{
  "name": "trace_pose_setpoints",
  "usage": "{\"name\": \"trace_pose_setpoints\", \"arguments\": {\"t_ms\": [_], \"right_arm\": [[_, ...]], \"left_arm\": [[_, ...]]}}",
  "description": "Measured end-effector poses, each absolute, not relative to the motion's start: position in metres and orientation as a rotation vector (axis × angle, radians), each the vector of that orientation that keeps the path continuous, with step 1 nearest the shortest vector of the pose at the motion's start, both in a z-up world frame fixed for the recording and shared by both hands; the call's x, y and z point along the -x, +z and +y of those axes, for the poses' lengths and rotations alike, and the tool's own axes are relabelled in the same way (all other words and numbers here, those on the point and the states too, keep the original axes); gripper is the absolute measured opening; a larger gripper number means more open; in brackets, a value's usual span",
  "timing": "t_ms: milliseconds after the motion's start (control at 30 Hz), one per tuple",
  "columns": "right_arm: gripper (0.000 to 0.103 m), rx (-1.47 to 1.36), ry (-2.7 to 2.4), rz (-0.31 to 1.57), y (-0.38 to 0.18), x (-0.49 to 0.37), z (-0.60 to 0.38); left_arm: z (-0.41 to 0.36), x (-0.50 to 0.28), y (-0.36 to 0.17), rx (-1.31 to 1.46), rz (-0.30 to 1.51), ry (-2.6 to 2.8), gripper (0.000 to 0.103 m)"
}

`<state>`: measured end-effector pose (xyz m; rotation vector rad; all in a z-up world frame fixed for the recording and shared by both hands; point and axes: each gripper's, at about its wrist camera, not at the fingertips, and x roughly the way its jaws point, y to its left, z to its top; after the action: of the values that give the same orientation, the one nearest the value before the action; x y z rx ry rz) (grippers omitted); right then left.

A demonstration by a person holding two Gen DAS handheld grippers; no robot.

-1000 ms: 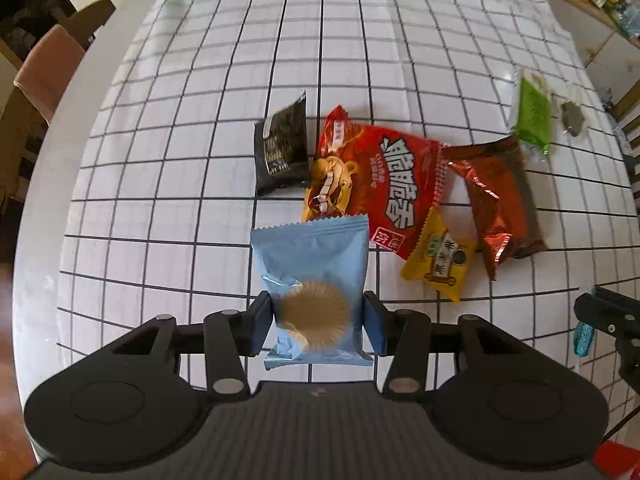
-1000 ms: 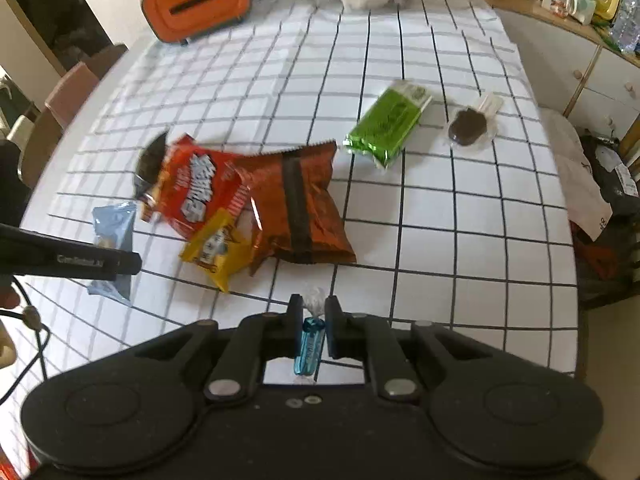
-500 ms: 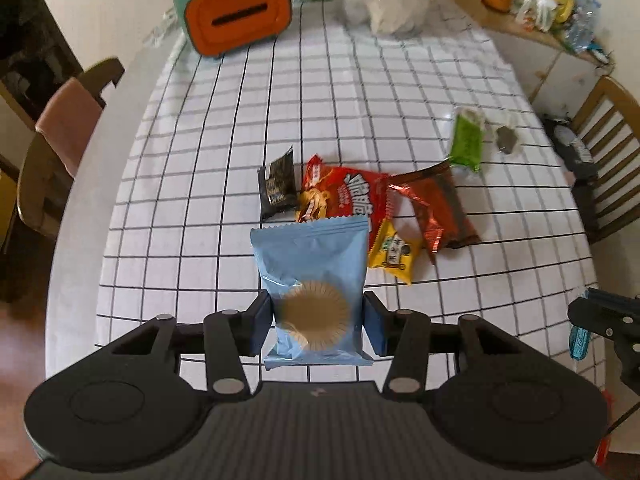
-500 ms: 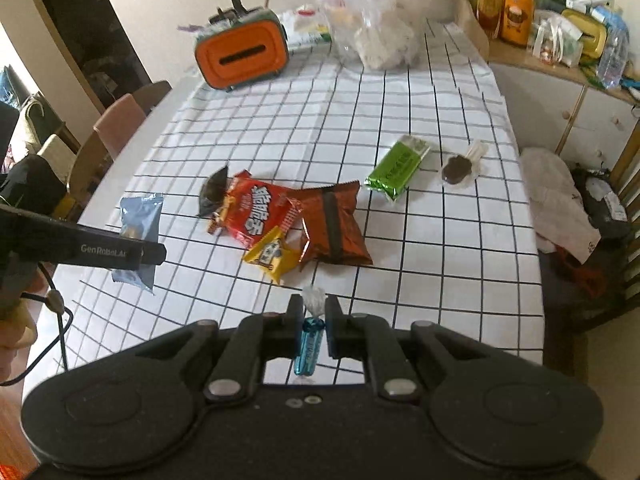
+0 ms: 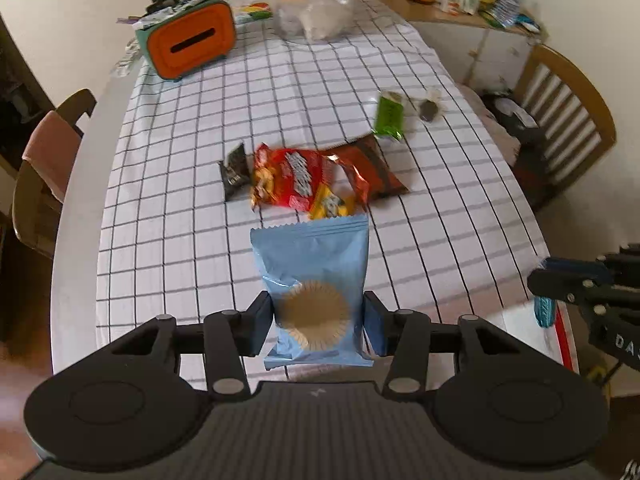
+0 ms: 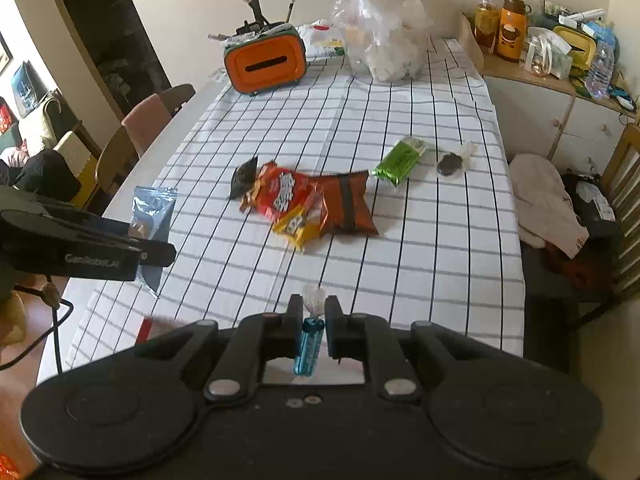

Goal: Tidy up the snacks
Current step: 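Carry the blue packet and blue candy into the white box and open both tools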

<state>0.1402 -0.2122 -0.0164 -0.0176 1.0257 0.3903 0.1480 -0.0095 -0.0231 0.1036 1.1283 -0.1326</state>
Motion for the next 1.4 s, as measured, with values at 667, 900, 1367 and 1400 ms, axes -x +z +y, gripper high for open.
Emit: {"name": "trace_pose_setpoints", "arguments": {"t_ms": [667,900,1367,1400], "right_arm": [[0.01,-0.049,0.352,1.132,-0.072,-0.077,-0.222],[0.01,-0.063,0.322,1.167,-0.099,-0.072,-0.222],[0.01,-0.025,0.284,1.231,-0.136,-0.09,-0.204],[0.01,-0.022,0.285,1.234,-0.137,-0.09,-0.202]], "left_arm": [[-0.047,-0.066,-0.073,-0.207,1.188,-0.238,0.047],[-0.062,-0.053,-0.094,-0.242,1.238,-0.243,0.047],[-0.08,-0.064,-0.13,-0.331,1.34,-0.213,0.047],[-0.082,-0.065,-0.132,-0.336,1.349,-0.211,0.047]]}}
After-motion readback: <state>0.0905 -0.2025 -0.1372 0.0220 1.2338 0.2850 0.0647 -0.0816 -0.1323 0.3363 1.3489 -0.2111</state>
